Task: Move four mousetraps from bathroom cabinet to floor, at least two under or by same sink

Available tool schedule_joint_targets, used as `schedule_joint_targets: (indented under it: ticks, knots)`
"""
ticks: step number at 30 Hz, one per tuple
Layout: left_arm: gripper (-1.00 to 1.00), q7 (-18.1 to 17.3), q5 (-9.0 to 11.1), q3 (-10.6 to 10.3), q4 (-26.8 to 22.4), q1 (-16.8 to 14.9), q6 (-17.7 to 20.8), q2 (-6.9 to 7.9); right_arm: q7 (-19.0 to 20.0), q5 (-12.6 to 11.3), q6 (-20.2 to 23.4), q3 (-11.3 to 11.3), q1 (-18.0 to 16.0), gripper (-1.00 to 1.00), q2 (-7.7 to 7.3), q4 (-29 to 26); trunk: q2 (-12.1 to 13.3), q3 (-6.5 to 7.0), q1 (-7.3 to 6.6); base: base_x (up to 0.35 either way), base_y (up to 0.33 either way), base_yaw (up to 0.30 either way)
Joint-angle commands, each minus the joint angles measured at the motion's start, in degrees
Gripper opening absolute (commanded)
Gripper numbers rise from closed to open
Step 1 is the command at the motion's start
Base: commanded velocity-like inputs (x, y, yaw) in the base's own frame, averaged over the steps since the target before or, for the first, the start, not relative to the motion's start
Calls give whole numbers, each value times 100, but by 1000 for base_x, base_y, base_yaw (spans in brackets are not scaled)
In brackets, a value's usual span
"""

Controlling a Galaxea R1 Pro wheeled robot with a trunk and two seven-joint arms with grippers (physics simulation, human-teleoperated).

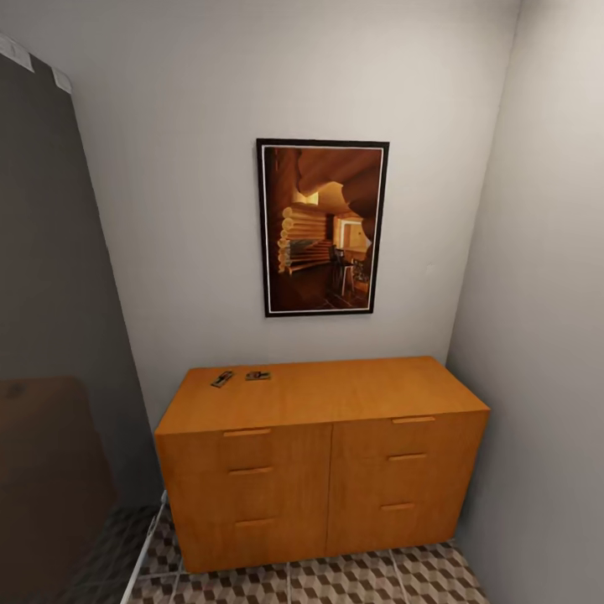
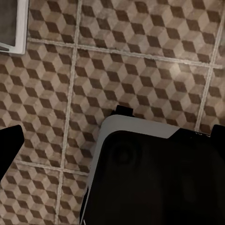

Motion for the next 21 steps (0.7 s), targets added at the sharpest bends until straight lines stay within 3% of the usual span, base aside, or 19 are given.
schedule_joint_targets:
  ticks: [1, 21]
  knots:
    - [100, 11, 45, -36, 1, -5, -16, -1, -21, 60, -29, -48, -8, 100, -1, 15, -9, -11, 4, 197, 0, 0]
    - [100, 11, 45, -36, 0, -5, -16, -6, -22, 57, -29, -50, -8, 100, -1, 15, -9, -11, 4, 187, 0, 0]
